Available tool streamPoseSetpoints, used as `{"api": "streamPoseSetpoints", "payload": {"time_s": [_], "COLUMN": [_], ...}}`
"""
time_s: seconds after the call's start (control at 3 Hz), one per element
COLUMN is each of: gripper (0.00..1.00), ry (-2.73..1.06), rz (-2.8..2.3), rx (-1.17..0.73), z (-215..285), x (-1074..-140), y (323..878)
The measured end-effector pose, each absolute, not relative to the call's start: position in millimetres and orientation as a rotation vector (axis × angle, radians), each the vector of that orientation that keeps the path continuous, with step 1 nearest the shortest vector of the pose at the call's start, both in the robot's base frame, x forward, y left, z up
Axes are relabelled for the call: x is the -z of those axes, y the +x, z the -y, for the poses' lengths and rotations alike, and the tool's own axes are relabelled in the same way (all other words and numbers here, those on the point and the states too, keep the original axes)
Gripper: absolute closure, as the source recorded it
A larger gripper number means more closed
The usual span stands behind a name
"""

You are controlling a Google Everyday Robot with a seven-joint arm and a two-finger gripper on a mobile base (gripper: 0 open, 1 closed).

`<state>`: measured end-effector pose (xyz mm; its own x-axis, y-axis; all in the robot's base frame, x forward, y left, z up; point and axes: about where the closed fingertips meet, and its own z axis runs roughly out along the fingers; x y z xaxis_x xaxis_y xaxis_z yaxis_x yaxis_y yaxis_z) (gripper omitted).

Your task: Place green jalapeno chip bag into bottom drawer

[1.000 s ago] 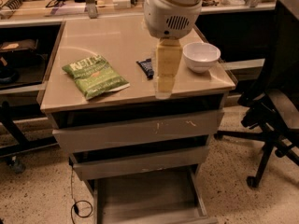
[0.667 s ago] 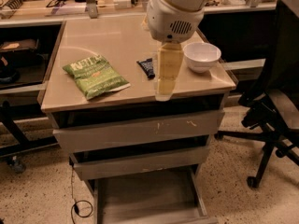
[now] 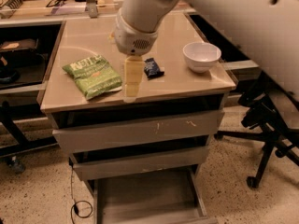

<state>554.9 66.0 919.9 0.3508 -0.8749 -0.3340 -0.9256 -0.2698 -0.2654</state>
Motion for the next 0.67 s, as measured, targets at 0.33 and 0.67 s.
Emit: {"api": "streamPoseSetpoints", "payload": {"time_s": [0.33, 0.67], "gripper": [0.00, 0.00], "ry": [-2.215, -2.223], "rz": [-1.574, -1.576], "rx": [-0.181, -0.168], "z": [-69.9, -69.2], "x": [-914.5, -914.0], "y": [557.4, 556.8]}}
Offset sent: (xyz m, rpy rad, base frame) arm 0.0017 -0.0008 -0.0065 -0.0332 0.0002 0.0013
